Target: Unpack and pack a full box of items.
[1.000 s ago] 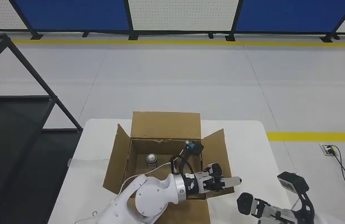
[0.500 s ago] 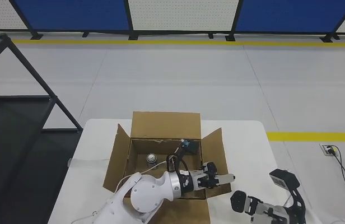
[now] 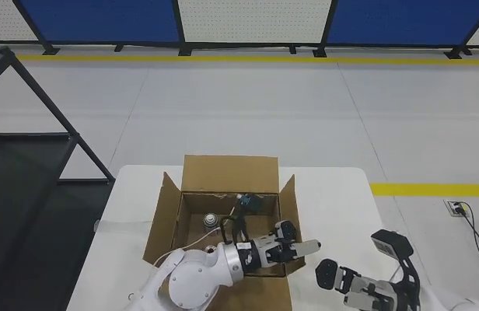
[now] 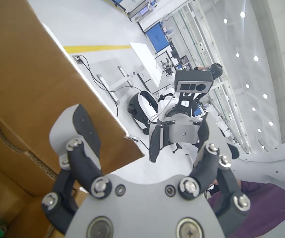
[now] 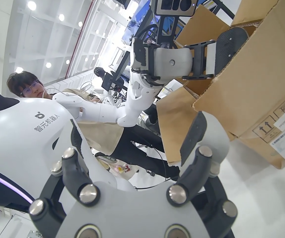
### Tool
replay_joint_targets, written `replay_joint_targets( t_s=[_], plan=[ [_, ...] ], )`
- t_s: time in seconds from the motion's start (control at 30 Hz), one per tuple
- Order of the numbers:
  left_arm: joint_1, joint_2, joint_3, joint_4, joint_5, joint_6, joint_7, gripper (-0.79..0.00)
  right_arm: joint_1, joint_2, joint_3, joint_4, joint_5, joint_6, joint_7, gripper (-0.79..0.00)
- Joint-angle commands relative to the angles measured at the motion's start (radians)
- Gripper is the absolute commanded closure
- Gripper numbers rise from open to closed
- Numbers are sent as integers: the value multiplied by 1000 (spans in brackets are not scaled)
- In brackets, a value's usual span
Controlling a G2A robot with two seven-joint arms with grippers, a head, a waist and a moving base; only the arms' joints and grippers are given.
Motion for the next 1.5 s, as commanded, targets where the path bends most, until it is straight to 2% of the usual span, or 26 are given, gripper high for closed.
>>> replay_joint_targets(
  t_s=[0.0, 0.33, 0.6, 0.77, 0.9, 1.13, 1.3, 1.47],
  plan=[
    [54, 11, -41, -61, 23, 2, 11, -785, 22, 0, -21, -8, -13, 12, -14, -785],
    [283, 50, -253, -288, 79, -12, 80, -785, 132, -5, -147, -40, -104, 75, -47, -785],
    [491, 76, -491, -461, 82, -55, 126, -785, 205, -10, -266, -65, -197, 139, -44, -785],
    [618, 84, -644, -535, 52, -108, 167, -785, 270, -19, -367, -60, -296, 198, -79, -785],
    [716, 87, -769, -571, 24, -146, 205, -785, 319, -30, -448, -37, -396, 245, -132, -785],
    [846, 85, -949, -571, -60, -240, 256, -785, 405, -58, -588, -13, -525, 297, -258, -785],
    [912, 82, -1021, -571, -112, -281, 264, -785, 447, -75, -687, -40, -639, 333, -275, -785],
    [935, 81, -1042, -571, -142, -297, 250, -785, 462, -85, -746, -66, -811, 377, -327, -785]
  ],
)
